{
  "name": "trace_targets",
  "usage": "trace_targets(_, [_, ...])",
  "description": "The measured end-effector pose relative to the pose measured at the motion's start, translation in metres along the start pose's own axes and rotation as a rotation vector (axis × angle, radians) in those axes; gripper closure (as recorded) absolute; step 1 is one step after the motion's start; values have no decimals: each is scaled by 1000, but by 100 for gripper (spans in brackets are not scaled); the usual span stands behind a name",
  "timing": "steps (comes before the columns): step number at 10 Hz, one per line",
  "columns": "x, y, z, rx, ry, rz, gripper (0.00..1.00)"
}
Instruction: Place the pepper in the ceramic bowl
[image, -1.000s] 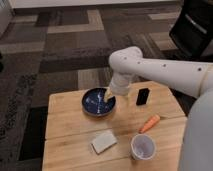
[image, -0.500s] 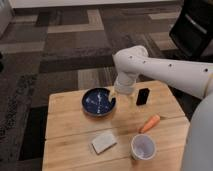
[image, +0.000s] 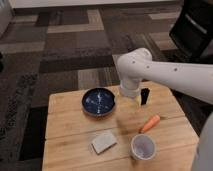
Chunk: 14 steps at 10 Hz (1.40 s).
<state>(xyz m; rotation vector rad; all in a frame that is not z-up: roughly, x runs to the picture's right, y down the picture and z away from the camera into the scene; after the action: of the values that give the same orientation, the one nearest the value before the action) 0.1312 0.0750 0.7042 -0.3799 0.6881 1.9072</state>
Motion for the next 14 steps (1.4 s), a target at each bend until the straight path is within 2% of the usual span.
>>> trace_targets(1, [7, -20, 5, 5, -4, 84, 35])
trace_targets(3, [9, -37, 13, -8, 11, 138, 35])
trace_targets(4, [4, -56, 19, -23, 25, 172, 35])
trace_targets(6, [0, -66, 30, -30, 32, 157, 35])
trace_targets(9, [-5, -90, 57, -5, 48, 130, 35])
trace_targets(12, [-21, -100, 65, -3, 28, 99, 35])
trace_targets(13, [-26, -100, 68, -16, 16, 88, 35])
trace_targets(14, [-31, -100, 73, -45, 0, 62, 35])
